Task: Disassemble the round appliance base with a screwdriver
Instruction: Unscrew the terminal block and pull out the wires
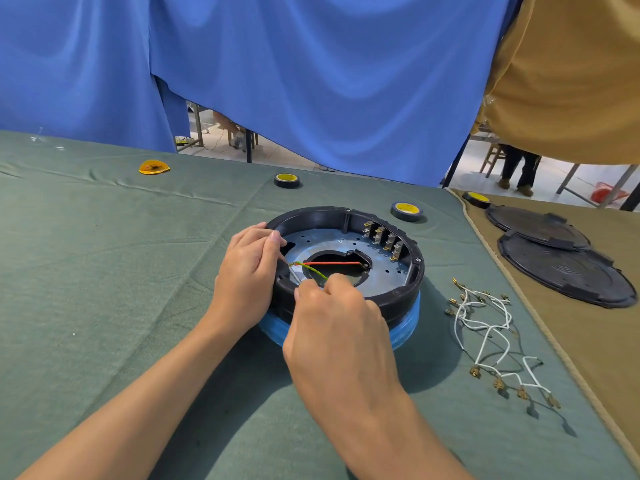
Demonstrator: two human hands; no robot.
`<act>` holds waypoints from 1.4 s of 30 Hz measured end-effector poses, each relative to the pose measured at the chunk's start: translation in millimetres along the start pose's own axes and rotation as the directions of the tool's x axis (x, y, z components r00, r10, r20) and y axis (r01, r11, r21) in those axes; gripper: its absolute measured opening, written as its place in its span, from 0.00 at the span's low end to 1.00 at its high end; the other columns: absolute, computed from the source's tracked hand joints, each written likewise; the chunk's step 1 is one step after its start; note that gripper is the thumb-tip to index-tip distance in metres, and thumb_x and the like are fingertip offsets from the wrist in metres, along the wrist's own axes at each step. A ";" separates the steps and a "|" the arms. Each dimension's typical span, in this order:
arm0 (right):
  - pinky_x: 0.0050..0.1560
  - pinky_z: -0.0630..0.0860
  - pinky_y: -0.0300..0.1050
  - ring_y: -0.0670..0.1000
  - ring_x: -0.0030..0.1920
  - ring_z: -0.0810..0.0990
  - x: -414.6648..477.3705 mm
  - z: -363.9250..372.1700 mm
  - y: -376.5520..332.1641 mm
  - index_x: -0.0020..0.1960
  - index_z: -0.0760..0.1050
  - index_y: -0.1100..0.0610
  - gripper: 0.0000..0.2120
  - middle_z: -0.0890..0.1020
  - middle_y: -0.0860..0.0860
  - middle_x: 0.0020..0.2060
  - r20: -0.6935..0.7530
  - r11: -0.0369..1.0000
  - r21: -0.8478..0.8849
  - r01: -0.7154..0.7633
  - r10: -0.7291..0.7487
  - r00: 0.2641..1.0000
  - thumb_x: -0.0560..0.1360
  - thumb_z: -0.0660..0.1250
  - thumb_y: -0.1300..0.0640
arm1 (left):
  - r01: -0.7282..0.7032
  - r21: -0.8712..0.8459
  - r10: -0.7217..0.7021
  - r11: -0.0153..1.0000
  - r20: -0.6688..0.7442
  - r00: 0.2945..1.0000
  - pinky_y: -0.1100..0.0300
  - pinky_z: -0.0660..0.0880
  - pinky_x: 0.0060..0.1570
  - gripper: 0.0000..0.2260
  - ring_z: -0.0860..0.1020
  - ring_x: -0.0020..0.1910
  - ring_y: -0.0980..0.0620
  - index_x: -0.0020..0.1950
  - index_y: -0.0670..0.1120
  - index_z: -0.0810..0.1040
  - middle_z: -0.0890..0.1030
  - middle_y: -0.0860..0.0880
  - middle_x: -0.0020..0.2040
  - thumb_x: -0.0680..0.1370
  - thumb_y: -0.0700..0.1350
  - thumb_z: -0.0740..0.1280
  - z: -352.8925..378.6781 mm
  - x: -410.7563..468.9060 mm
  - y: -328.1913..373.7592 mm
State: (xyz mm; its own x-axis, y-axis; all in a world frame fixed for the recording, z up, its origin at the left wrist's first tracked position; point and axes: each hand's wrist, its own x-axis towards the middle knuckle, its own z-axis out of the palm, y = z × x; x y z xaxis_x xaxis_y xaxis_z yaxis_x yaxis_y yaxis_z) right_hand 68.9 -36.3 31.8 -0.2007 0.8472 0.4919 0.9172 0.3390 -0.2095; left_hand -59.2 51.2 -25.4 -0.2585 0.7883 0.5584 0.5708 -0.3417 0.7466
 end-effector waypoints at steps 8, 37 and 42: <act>0.19 0.66 0.39 0.47 0.20 0.74 -1.4 3.5 -19.3 0.33 0.82 0.56 0.07 0.77 0.48 0.27 0.056 0.993 -0.092 -0.075 0.081 0.995 0.57 0.72 0.55 | 0.021 0.010 -0.021 1.000 0.016 1.000 0.70 0.60 0.61 0.21 0.70 0.66 0.53 0.33 0.51 0.74 0.78 0.55 0.48 0.84 0.39 0.56 -1.1 0.1 6.9; 0.32 0.66 0.44 0.56 0.36 0.79 3.7 -1.7 -11.3 0.48 0.79 0.61 0.11 0.77 0.55 0.42 0.076 1.000 0.006 -0.030 0.029 0.997 0.73 0.59 0.64 | 0.001 0.019 -0.001 1.000 0.022 1.000 0.67 0.61 0.61 0.19 0.69 0.64 0.55 0.35 0.49 0.77 0.79 0.53 0.46 0.84 0.40 0.57 -1.8 1.3 0.3; 0.20 0.65 0.39 0.49 0.20 0.75 -0.2 5.5 -16.5 0.34 0.82 0.57 0.06 0.77 0.50 0.28 0.056 0.996 -0.029 -0.084 0.086 0.995 0.58 0.75 0.59 | -0.005 0.025 0.004 1.000 0.022 1.000 0.67 0.61 0.61 0.20 0.70 0.65 0.53 0.33 0.49 0.76 0.79 0.53 0.48 0.84 0.41 0.57 -1.7 0.4 0.5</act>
State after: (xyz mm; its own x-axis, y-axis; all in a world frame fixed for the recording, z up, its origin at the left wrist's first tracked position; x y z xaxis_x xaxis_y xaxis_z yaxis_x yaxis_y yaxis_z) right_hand 52.0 -39.9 30.6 -0.1404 0.8948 0.4239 0.9405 0.2544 -0.2254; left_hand -60.4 50.5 -24.2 -0.2389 0.7980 0.5533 0.5916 -0.3322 0.7346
